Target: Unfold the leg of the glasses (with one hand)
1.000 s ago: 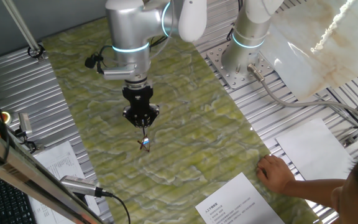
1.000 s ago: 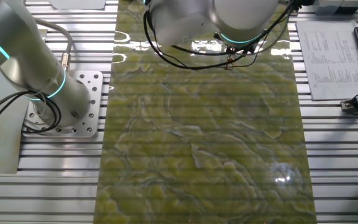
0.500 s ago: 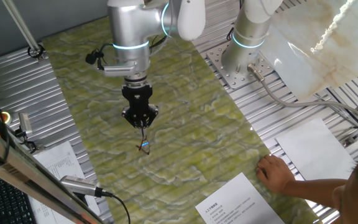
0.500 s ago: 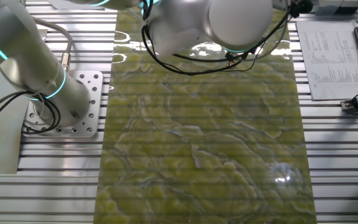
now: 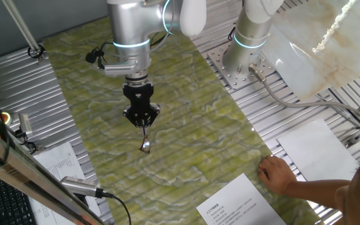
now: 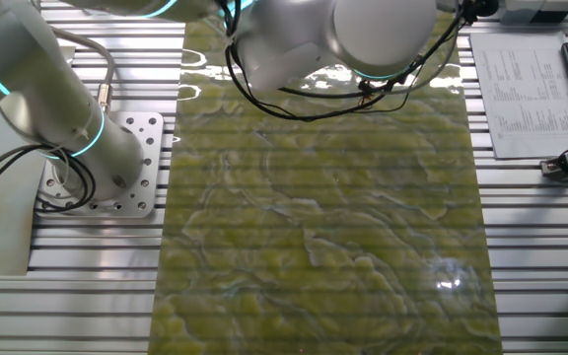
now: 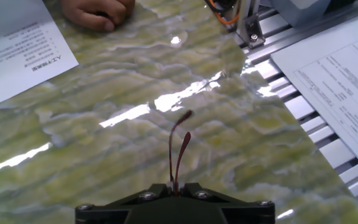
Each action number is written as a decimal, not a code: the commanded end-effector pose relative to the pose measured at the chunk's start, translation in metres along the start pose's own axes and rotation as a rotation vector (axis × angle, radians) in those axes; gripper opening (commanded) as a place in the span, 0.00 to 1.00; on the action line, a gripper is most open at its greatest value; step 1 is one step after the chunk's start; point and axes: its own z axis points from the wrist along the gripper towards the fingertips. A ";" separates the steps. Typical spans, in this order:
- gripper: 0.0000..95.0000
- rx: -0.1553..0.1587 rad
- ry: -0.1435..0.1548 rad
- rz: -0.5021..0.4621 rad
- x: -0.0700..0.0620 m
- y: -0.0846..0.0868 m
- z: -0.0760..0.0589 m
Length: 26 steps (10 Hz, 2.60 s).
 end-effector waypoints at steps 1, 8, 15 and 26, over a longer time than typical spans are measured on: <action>0.20 0.001 0.004 -0.004 0.001 0.001 -0.001; 0.20 0.056 0.188 -0.127 -0.016 -0.017 -0.005; 0.20 0.047 0.200 -0.195 0.005 -0.023 0.010; 0.20 -0.017 0.201 -0.170 0.010 -0.002 0.026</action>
